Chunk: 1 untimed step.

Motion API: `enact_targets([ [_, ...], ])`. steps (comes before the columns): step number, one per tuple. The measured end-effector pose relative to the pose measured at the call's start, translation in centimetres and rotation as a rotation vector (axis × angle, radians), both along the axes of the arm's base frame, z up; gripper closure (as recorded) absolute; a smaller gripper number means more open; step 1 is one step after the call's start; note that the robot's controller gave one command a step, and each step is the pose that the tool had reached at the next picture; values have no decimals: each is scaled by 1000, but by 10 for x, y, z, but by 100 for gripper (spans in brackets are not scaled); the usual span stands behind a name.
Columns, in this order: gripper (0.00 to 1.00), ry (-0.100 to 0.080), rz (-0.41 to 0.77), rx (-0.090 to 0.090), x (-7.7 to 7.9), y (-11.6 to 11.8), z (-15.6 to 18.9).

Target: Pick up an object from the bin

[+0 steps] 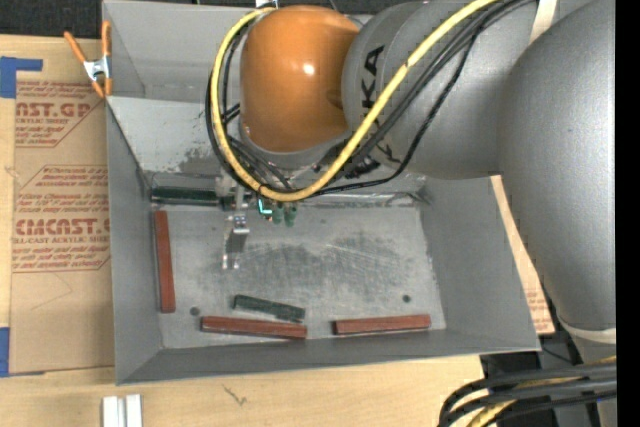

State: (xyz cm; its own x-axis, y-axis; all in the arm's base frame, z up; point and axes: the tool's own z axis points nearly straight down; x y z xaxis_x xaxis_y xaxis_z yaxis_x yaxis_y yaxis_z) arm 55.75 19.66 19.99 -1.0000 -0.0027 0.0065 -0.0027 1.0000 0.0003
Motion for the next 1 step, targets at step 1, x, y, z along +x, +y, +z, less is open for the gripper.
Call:
enact_targets([
  [1, 0, -8, -2, 1, 2, -1, 5],
])
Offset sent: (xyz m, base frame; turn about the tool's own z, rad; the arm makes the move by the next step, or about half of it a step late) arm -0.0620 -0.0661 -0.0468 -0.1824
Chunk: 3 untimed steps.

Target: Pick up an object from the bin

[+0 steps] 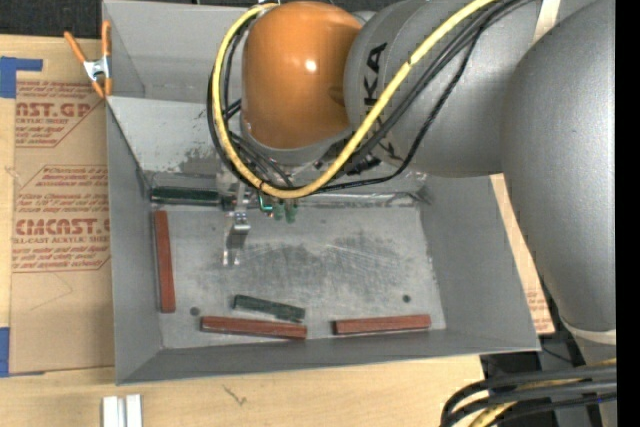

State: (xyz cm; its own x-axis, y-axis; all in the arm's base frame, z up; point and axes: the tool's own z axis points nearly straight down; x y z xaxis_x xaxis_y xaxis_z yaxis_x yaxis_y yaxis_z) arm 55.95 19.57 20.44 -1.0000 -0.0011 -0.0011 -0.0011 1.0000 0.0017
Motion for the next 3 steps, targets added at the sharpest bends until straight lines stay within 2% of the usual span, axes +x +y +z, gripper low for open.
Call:
enact_targets([
  [1, 0, -9, 76, 3, -22, -21, -17],
  [2, 0, -2, 108, -2, -51, -31, -67],
  [3, 100, 2, 251, -1, -60, -61, -96],
])
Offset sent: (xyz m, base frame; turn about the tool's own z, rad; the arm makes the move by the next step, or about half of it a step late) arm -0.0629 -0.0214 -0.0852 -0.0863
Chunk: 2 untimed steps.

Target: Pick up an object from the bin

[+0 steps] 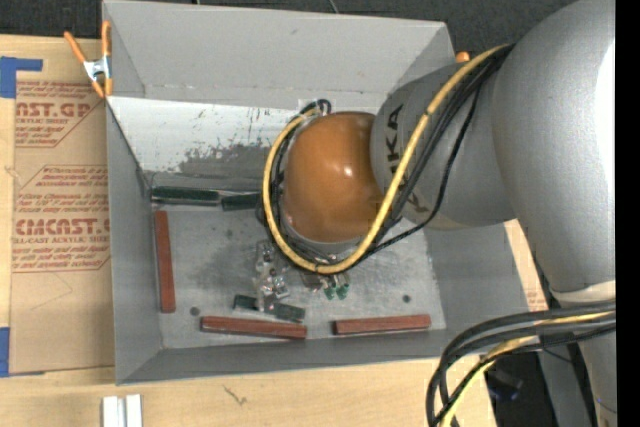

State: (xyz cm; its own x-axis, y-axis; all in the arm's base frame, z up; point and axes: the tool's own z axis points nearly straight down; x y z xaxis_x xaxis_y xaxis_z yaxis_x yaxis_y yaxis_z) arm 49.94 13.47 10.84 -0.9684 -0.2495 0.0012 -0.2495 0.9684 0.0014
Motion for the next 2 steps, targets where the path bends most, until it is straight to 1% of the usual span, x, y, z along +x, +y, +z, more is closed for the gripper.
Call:
enact_targets([
  [1, 100, 0, 0, 0, 0, 0, 0],
  [2, 100, 4, 10, -2, 0, 6, 53],
])
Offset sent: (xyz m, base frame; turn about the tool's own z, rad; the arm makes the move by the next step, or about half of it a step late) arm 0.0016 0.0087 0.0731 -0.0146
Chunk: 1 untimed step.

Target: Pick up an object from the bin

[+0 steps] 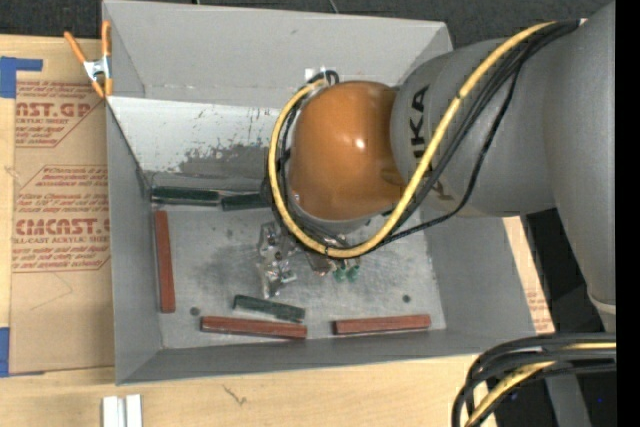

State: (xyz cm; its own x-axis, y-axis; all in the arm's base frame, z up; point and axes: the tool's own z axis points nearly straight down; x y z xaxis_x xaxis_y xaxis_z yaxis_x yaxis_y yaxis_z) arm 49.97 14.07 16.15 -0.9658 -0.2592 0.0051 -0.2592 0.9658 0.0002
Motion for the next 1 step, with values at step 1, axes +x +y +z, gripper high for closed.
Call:
enact_targets([
  [1, 0, -5, -11, 3, -3, 4, -18],
])
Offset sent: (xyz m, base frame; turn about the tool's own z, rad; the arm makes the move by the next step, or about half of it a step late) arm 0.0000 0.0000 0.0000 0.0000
